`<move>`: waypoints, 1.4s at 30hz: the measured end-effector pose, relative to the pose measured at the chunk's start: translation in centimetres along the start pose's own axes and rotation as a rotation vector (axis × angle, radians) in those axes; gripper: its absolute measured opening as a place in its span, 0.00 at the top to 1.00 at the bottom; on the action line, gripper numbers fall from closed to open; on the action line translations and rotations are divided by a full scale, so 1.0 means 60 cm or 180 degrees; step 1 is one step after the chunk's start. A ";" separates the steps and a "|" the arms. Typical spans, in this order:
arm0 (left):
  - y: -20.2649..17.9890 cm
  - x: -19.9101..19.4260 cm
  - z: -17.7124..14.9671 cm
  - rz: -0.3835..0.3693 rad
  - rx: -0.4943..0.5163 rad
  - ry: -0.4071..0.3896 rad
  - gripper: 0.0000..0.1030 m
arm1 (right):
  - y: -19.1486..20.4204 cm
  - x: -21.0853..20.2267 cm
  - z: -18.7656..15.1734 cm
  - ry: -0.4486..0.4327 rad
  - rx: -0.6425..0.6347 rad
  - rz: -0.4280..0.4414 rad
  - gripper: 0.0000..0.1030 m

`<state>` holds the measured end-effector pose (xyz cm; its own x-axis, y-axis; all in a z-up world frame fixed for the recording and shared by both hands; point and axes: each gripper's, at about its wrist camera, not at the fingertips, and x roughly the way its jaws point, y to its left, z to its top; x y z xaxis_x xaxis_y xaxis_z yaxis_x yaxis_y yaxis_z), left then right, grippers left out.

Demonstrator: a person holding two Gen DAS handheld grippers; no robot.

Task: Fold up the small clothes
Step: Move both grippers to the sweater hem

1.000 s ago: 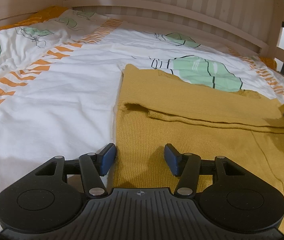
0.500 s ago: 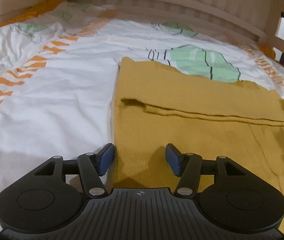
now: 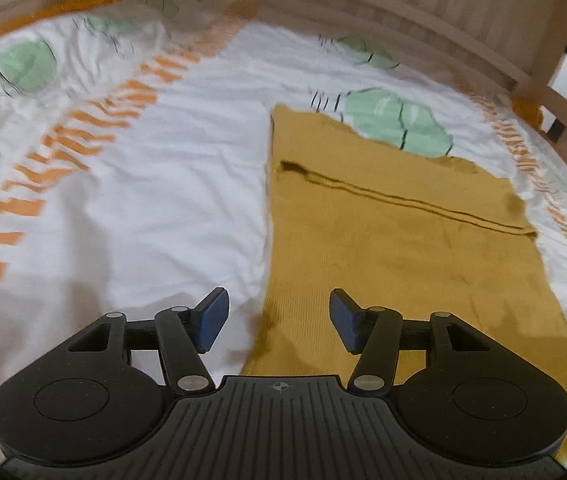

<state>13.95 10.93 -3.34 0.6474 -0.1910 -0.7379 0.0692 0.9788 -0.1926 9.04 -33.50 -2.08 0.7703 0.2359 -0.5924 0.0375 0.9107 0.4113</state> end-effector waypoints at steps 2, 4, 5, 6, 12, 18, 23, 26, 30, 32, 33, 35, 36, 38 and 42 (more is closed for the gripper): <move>-0.003 -0.037 -0.006 -0.0065 0.0021 -0.0048 0.48 | 0.002 -0.026 -0.012 -0.0017 0.0012 0.0046 0.05; -0.007 -0.074 -0.017 -0.0112 0.0082 -0.0105 0.47 | 0.003 -0.048 -0.025 -0.0001 0.0020 0.0081 0.04; -0.013 -0.088 -0.022 -0.0112 0.0136 -0.0129 0.47 | 0.003 -0.057 -0.032 0.0007 0.0017 0.0086 0.04; -0.017 -0.100 -0.029 -0.0101 0.0207 -0.0144 0.47 | 0.004 -0.067 -0.041 0.0019 0.0006 0.0077 0.04; -0.041 -0.126 -0.076 -0.0021 0.0514 -0.0090 0.47 | 0.012 -0.097 -0.086 0.0134 -0.0152 -0.0060 0.04; -0.039 -0.103 -0.107 0.0124 0.0590 0.0034 0.47 | 0.012 -0.100 -0.121 0.0206 -0.0221 -0.0244 0.03; -0.024 -0.077 -0.119 0.0195 0.0500 0.0131 0.47 | 0.014 -0.088 -0.126 0.0292 -0.0295 -0.0345 0.00; -0.012 -0.062 -0.130 0.0191 0.0375 0.0240 0.47 | 0.009 -0.079 -0.134 0.0396 -0.0258 -0.0398 0.01; -0.014 -0.052 -0.143 0.0243 0.0436 0.0272 0.46 | 0.011 -0.064 -0.140 0.0547 -0.0276 -0.0354 0.01; -0.021 -0.046 -0.145 0.0271 0.0509 0.0298 0.45 | 0.009 -0.056 -0.141 0.0633 -0.0248 -0.0303 0.01; -0.024 -0.043 -0.146 0.0279 0.0544 0.0317 0.43 | 0.009 -0.052 -0.140 0.0665 -0.0234 -0.0285 0.01; -0.028 -0.037 -0.145 0.0283 0.0591 0.0359 0.42 | 0.007 -0.046 -0.141 0.0718 -0.0190 -0.0237 0.00; -0.028 -0.034 -0.144 0.0275 0.0602 0.0387 0.41 | 0.007 -0.043 -0.141 0.0733 -0.0171 -0.0215 0.00; -0.026 -0.029 -0.142 0.0234 0.0576 0.0429 0.40 | 0.006 -0.039 -0.142 0.0760 -0.0139 -0.0179 0.00; -0.017 -0.018 -0.135 0.0153 0.0472 0.0514 0.39 | 0.004 -0.032 -0.142 0.0803 -0.0087 -0.0132 0.00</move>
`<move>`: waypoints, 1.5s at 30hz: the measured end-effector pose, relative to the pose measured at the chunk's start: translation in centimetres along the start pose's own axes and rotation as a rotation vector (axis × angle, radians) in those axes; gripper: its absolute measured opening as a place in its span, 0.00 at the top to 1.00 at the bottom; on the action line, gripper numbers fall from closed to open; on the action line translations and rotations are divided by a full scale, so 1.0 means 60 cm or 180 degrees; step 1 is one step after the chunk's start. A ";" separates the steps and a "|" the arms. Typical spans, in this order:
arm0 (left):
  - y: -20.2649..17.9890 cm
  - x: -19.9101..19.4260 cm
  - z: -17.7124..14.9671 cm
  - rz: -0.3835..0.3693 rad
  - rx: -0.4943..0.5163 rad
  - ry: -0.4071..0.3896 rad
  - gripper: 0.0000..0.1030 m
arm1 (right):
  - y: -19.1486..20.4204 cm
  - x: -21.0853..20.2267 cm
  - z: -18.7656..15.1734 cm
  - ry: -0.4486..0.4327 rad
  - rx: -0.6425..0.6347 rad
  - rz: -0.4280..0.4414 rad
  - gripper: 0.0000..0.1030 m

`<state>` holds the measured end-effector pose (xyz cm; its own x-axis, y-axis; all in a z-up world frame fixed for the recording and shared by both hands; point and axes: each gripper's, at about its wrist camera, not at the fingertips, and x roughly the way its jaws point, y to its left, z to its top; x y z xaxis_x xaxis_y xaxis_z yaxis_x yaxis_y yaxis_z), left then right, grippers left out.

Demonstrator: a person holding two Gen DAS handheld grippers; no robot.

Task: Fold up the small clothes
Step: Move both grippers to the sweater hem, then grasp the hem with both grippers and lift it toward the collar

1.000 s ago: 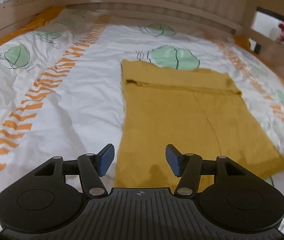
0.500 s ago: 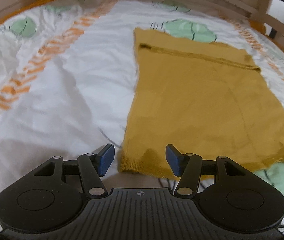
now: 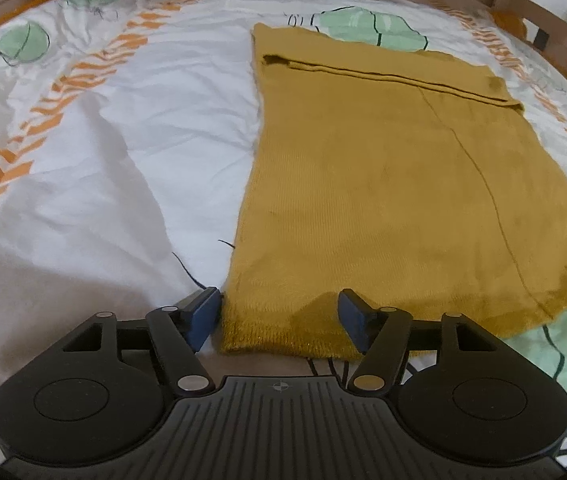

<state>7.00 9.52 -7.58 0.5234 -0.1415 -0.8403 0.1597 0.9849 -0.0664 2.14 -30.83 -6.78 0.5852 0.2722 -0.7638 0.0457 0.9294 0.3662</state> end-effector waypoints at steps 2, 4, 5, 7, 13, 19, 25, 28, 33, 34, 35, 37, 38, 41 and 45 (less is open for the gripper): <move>0.001 0.005 0.003 -0.0027 -0.0007 0.0029 0.37 | -0.002 0.003 0.002 0.0014 0.0030 0.0029 0.00; 0.000 0.012 0.006 -0.0062 0.0006 0.0062 0.34 | -0.004 0.006 0.003 0.0025 0.0059 0.0055 0.00; -0.001 0.016 0.007 -0.0085 0.0011 0.0079 0.31 | -0.005 0.008 0.003 0.0032 0.0074 0.0067 0.00; -0.002 0.024 0.011 -0.0138 0.0013 0.0121 0.28 | -0.006 0.011 0.004 0.0049 0.0094 0.0086 0.00; 0.004 0.029 0.017 -0.0292 -0.0012 0.0170 0.26 | -0.011 0.013 0.007 0.0077 0.0130 0.0138 0.00; -0.001 0.017 0.010 -0.0421 0.0061 0.0182 0.36 | -0.015 0.003 0.009 0.0134 0.0186 0.0282 0.00; 0.000 0.014 0.010 -0.0519 0.0052 0.0193 0.46 | -0.011 -0.002 0.008 0.0162 0.0199 0.0337 0.00; 0.004 0.014 0.010 -0.0539 -0.0004 0.0187 0.55 | -0.011 -0.005 0.008 0.0147 0.0238 0.0352 0.02; 0.010 0.016 0.011 -0.0541 -0.0107 0.0171 0.73 | -0.016 -0.004 0.007 0.0125 0.0314 0.0271 0.33; 0.012 0.016 0.010 -0.0546 -0.0145 0.0177 0.76 | -0.020 -0.001 0.006 0.0145 0.0349 0.0273 0.49; 0.015 0.016 0.010 -0.0566 -0.0178 0.0167 0.84 | -0.023 0.002 0.005 0.0177 0.0380 0.0274 0.67; 0.021 0.015 0.009 -0.0623 -0.0257 0.0149 0.90 | -0.024 0.004 0.004 0.0183 0.0381 0.0234 0.76; 0.023 0.013 0.009 -0.0629 -0.0291 0.0124 0.92 | -0.022 0.003 0.004 0.0171 0.0362 0.0245 0.77; 0.026 0.002 0.007 -0.0625 -0.0356 -0.0025 0.92 | -0.021 -0.004 0.004 0.0086 0.0333 0.0294 0.81; 0.028 -0.021 0.015 -0.0582 -0.0454 -0.0280 0.92 | -0.025 -0.022 0.008 -0.0152 0.0392 0.0420 0.82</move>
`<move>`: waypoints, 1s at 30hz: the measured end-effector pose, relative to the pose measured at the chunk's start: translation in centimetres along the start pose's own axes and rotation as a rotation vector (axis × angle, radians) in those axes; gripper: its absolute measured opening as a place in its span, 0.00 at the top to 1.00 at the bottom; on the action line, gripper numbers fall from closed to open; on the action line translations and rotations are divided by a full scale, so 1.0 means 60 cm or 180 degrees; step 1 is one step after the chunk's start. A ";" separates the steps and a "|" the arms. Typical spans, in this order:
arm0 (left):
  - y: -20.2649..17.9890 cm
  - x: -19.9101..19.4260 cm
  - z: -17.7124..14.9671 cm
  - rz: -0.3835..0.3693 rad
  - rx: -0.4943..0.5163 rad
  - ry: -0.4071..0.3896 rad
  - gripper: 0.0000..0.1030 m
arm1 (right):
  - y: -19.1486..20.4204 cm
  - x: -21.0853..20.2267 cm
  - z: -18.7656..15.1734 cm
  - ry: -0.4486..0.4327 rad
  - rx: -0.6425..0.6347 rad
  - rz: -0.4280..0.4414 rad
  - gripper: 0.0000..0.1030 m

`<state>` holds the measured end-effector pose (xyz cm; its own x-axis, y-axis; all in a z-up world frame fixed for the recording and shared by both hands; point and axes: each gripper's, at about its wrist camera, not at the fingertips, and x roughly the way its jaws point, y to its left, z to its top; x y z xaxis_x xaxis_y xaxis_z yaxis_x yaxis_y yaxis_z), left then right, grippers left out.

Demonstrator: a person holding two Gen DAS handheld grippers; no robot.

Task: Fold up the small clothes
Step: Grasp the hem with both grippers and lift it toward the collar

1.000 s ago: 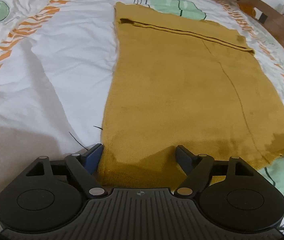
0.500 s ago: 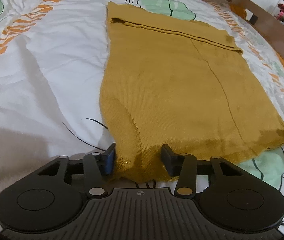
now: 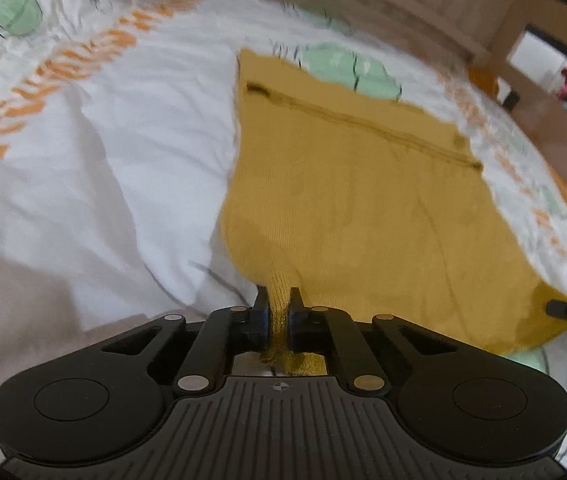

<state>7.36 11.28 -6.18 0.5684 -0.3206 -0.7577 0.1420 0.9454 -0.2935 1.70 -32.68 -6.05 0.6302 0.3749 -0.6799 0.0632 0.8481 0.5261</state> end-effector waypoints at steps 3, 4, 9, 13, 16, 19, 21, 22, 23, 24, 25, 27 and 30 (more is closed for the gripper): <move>0.000 -0.012 0.015 -0.0051 -0.0097 -0.0161 0.92 | -0.001 -0.011 0.010 -0.0198 0.0078 0.0139 0.82; -0.001 -0.015 0.021 -0.0063 -0.0116 -0.0204 0.92 | 0.000 -0.013 0.015 -0.0259 0.0093 0.0178 0.83; -0.011 -0.024 0.062 -0.0138 -0.0108 -0.0416 0.93 | 0.002 -0.013 0.050 -0.0496 0.0145 0.0335 0.83; -0.015 -0.020 0.104 -0.0173 -0.0079 -0.0574 0.93 | -0.003 -0.003 0.091 -0.0671 0.0234 0.0446 0.83; -0.015 -0.007 0.139 -0.0184 -0.0070 -0.0684 0.93 | -0.004 0.010 0.128 -0.0792 0.0182 0.0433 0.83; -0.019 0.008 0.177 -0.0140 0.0025 -0.0840 0.92 | -0.008 0.028 0.169 -0.0884 0.0119 0.0429 0.83; -0.018 0.022 0.205 -0.0150 0.0016 -0.0932 0.92 | -0.013 0.041 0.195 -0.0937 0.0085 0.0435 0.83; -0.017 0.029 0.218 -0.0165 -0.0005 -0.0961 0.92 | -0.014 0.049 0.209 -0.0964 0.0058 0.0436 0.83; -0.016 0.039 0.231 -0.0175 -0.0033 -0.0992 0.92 | -0.014 0.059 0.227 -0.0996 0.0038 0.0434 0.83; -0.016 0.050 0.244 -0.0180 -0.0060 -0.1017 0.92 | -0.016 0.067 0.238 -0.1010 0.0021 0.0438 0.83; -0.017 0.062 0.256 -0.0178 -0.0079 -0.1034 0.92 | -0.017 0.079 0.256 -0.1028 0.0005 0.0430 0.83; -0.018 0.089 0.280 -0.0164 -0.0112 -0.1060 0.93 | -0.018 0.102 0.283 -0.1068 -0.0027 0.0405 0.83; -0.021 0.124 0.311 -0.0136 -0.0114 -0.1090 0.93 | -0.022 0.135 0.315 -0.1083 -0.0038 0.0381 0.83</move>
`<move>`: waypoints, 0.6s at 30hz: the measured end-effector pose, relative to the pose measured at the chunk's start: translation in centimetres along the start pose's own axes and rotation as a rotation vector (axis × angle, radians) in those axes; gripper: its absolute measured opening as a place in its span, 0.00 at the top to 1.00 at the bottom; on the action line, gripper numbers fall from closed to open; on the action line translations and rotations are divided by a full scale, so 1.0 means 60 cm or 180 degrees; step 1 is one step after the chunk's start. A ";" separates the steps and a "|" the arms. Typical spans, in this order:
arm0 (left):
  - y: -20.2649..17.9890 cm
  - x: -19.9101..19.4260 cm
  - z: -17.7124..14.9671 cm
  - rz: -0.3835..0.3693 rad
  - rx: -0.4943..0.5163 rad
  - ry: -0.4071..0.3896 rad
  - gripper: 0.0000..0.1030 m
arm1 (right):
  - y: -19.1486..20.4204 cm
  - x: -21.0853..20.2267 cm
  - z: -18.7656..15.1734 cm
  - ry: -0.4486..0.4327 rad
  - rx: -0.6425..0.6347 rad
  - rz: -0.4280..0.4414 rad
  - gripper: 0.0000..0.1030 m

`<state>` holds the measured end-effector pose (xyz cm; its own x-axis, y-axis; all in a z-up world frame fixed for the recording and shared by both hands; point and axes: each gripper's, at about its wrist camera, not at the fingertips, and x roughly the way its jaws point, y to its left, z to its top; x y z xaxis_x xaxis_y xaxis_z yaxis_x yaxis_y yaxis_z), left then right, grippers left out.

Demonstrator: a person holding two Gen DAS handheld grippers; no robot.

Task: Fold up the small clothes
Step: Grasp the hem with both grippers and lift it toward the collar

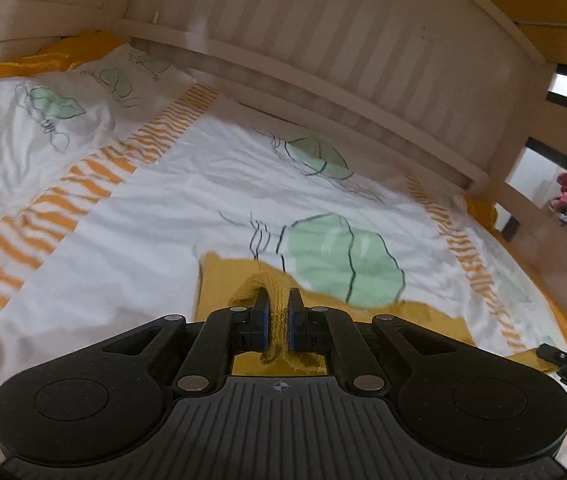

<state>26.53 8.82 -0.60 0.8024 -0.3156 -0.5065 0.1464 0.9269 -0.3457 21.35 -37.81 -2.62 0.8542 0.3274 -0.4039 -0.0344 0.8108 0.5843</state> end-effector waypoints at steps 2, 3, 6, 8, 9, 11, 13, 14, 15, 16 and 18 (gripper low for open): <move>-0.001 0.026 0.011 0.0036 0.0001 -0.0050 0.92 | -0.008 0.030 0.012 -0.0023 -0.0002 -0.0030 0.83; -0.001 0.036 0.016 0.0056 0.0005 -0.0069 0.92 | -0.012 0.043 0.018 -0.0038 0.0002 -0.0041 0.83; 0.000 0.073 0.029 0.0098 0.0018 -0.0097 0.92 | -0.022 0.079 0.032 -0.0086 0.0015 -0.0062 0.83; 0.004 0.096 0.032 0.0124 0.0007 -0.0058 0.92 | -0.029 0.105 0.039 -0.0057 0.0042 -0.0102 0.83; 0.006 0.111 0.033 0.0152 -0.0003 -0.0028 0.92 | -0.033 0.115 0.041 -0.0042 0.0057 -0.0123 0.83; 0.010 0.133 0.030 0.0190 -0.0013 0.0036 0.92 | -0.042 0.139 0.041 0.0011 0.0106 -0.0170 0.83; 0.016 0.155 0.025 0.0237 -0.0041 0.0097 0.92 | -0.051 0.157 0.040 0.0067 0.0123 -0.0227 0.82; 0.019 0.165 0.023 0.0254 -0.0048 0.0131 0.92 | -0.054 0.167 0.037 0.0101 0.0105 -0.0282 0.80; 0.024 0.175 0.020 0.0273 -0.0062 0.0167 0.89 | -0.057 0.176 0.035 0.0127 0.0097 -0.0330 0.78; 0.029 0.185 0.016 0.0294 -0.0089 0.0194 0.89 | -0.060 0.183 0.032 0.0148 0.0103 -0.0388 0.75; 0.041 0.200 0.010 0.0330 -0.0147 0.0236 0.73 | -0.069 0.195 0.026 0.0201 0.0137 -0.0463 0.71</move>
<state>36.87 7.43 -7.03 0.7666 -0.2343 -0.5979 0.0366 0.9455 -0.3236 32.26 -38.09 -8.67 0.8142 0.2389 -0.5291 0.1106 0.8308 0.5454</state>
